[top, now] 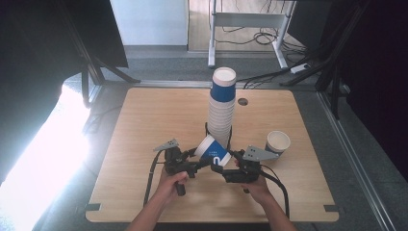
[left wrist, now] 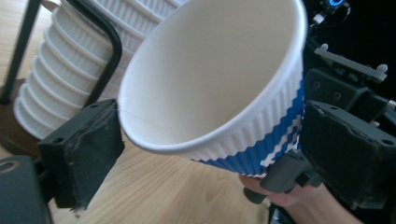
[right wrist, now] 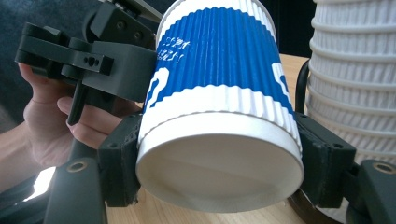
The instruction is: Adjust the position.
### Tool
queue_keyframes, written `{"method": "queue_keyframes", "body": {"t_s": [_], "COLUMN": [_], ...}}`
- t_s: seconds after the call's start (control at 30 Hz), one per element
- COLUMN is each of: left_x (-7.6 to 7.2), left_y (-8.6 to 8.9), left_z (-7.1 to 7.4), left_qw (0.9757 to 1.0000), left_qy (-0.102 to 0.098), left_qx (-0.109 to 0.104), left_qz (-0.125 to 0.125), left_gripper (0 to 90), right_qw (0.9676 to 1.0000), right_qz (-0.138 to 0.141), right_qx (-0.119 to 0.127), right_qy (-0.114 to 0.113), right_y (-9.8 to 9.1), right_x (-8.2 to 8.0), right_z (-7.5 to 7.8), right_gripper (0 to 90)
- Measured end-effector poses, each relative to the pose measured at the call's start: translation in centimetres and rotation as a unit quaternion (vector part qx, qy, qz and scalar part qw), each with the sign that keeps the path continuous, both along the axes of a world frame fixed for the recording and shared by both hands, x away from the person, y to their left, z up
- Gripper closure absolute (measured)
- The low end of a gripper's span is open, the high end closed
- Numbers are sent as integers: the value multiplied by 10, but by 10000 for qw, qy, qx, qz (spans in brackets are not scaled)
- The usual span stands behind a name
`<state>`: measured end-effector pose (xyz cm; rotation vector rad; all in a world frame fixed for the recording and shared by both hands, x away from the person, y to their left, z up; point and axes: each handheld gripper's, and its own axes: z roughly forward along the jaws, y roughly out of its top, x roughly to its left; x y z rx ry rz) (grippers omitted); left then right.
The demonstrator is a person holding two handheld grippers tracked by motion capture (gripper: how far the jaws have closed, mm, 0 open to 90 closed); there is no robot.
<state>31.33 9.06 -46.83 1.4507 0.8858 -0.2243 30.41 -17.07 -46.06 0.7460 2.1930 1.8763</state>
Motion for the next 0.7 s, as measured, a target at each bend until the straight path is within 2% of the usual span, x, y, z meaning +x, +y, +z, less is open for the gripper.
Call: {"method": "queue_keyframes", "body": {"t_s": [0.17, 0.3, 0.37, 0.47, 0.7], "left_x": [5, 8, 10, 11, 12], "left_y": [-5, -8, -9, -10, -10], "left_z": [2, 4, 3, 2, 2], "left_qw": [9997, 9996, 9991, 9986, 9986], "left_qy": [136, 144, 245, 294, 272], "left_qx": [-189, -228, -341, -428, -440], "left_qz": [27, 9, 36, 49, 122], "left_gripper": [37, 32, 39, 47, 75], "right_qw": [9999, 9999, 9999, 9998, 9997], "right_qz": [20, 12, 14, -3, -9], "right_qx": [-70, -100, -113, -139, -227], "right_qy": [-70, -105, -111, -108, -88], "right_y": [1, 1, 1, 1, 2], "right_x": [-1, -2, -2, -1, 0], "right_z": [0, 0, 1, 1, 0], "right_gripper": [282, 284, 285, 287, 286]}}
